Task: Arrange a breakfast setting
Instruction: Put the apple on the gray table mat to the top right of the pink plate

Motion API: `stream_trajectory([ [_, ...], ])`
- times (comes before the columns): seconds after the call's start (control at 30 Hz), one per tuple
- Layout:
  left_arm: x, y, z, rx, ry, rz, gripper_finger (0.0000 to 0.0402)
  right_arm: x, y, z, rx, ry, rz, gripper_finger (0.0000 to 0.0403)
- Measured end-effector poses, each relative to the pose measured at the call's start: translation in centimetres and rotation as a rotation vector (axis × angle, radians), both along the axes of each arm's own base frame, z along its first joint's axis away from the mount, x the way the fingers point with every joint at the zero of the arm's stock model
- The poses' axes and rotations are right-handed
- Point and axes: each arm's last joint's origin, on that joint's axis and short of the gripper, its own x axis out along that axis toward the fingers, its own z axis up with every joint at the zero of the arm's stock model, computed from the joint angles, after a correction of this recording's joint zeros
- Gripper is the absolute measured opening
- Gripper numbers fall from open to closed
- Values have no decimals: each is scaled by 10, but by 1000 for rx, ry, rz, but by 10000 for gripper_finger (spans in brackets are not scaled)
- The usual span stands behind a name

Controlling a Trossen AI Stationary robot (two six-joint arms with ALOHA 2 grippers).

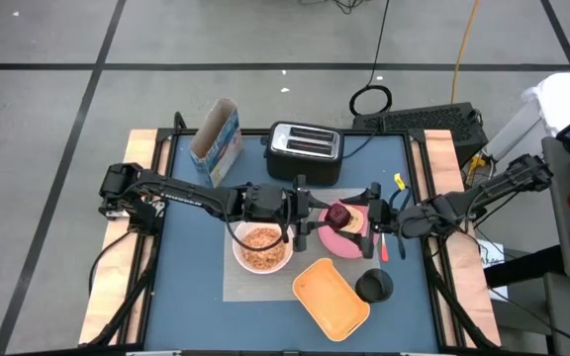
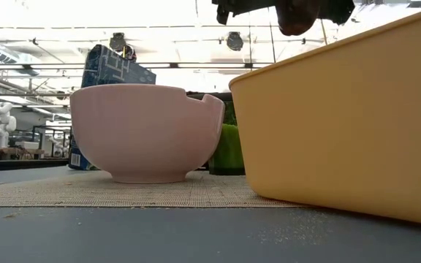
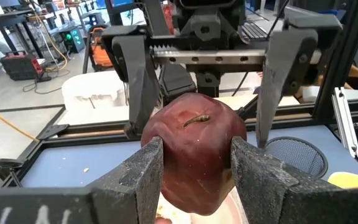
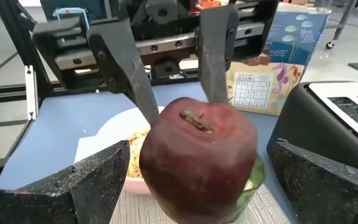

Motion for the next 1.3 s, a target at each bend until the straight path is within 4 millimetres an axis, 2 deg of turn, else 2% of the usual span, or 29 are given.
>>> stream_trajectory([
  [0.27, 0, 0, 0, 0, 1, 0, 179, 9, 4, -10, -53, 53, 13, 370],
  [0.7, 0, 0, -1, 1, 13, -2, 179, 9, 4, -9, -60, 50, 15, 258],
  [0.97, 0, 0, -1, -14, 13, 1, 185, 9, 4, -9, -59, 50, 15, 259],
  [1.3, 0, 0, -1, -29, 14, 22, 252, 7, 3, -9, -60, 53, 16, 256],
])
